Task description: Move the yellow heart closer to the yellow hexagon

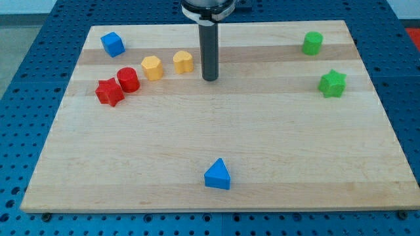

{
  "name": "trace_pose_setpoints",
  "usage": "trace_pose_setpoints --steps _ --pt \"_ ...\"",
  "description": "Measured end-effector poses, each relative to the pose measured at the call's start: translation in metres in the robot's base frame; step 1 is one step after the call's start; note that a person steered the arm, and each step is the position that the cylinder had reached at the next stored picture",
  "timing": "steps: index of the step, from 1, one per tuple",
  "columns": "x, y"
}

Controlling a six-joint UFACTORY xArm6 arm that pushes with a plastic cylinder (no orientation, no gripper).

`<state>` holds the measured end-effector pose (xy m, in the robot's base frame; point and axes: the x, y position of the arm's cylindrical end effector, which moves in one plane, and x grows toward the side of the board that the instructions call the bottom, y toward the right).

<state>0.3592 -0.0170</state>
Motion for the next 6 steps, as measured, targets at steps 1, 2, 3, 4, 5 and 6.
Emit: trace_pose_setpoints --steps 1,2,3,4,5,6 --pt "-0.034 -0.005" --pt "-0.034 -0.011" --pt "-0.035 -0.018" --pt "-0.037 -0.030" --pt "-0.037 -0.033" --pt "-0.037 -0.034"
